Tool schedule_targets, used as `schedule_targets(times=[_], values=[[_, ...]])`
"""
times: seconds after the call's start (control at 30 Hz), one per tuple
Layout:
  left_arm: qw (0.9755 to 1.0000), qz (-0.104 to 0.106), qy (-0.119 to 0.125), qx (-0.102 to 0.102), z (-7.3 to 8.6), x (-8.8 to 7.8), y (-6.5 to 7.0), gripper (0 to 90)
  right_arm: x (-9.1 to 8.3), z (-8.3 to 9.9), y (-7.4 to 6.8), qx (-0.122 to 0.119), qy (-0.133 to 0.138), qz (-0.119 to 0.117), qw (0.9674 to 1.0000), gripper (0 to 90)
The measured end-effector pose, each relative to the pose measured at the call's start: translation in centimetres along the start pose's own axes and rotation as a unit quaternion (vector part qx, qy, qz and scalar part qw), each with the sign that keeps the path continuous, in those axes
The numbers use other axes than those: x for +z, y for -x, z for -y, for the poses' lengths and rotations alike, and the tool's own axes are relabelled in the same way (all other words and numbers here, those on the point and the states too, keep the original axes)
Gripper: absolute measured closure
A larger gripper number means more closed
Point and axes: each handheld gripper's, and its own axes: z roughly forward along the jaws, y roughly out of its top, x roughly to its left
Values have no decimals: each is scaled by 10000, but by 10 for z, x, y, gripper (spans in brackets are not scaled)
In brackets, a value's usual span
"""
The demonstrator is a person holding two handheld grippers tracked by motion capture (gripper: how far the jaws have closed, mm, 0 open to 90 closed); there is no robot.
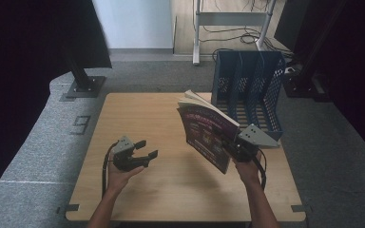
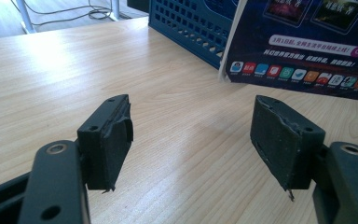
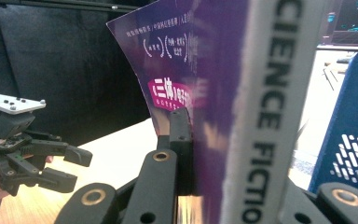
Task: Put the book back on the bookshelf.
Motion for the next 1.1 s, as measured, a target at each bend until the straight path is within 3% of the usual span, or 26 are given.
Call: schedule_targets(times=[1.1], values=[[9999, -123, -20, -69, 4, -1, -6, 300, -19, -19, 22, 43, 266, 410, 9988, 817]])
